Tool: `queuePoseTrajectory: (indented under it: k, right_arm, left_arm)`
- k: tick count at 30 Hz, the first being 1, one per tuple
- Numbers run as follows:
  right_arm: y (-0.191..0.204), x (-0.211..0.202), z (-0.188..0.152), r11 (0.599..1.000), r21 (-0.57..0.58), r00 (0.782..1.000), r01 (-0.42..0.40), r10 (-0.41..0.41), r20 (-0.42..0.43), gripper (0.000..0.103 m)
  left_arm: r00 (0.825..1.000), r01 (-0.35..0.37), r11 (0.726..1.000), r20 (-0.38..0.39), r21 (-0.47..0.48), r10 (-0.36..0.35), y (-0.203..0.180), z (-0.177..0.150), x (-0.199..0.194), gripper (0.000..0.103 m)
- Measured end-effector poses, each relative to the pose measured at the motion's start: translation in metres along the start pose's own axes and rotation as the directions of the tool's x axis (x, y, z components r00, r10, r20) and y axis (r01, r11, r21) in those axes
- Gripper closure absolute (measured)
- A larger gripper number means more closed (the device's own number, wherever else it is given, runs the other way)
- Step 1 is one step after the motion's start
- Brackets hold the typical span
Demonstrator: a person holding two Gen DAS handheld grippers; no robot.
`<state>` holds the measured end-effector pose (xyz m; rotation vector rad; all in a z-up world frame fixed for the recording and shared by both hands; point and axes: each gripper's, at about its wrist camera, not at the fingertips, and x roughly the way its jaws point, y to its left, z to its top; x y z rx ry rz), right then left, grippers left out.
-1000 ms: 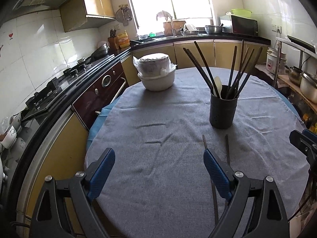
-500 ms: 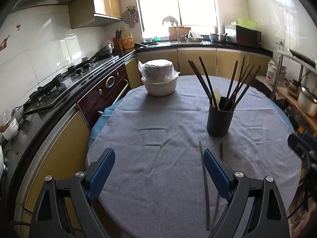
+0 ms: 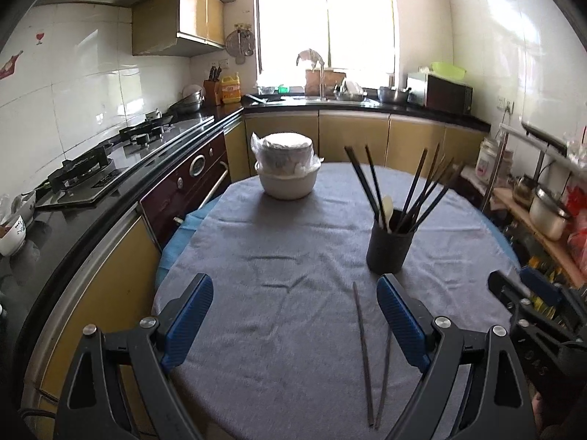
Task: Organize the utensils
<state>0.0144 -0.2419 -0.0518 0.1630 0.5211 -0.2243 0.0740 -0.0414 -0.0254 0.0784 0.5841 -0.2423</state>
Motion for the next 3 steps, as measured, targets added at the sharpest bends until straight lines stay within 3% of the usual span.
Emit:
queuePoseTrajectory:
  k: [3]
  right_arm:
    - [0.0001, 0.0011, 0.0071, 1.000, 0.004, 1.000, -0.003, 0.003, 0.009, 0.044]
  left_arm:
    - [0.999, -0.012, 1.000, 0.048, 0.003, 0.012, -0.0014, 0.0063, -0.0079, 0.012]
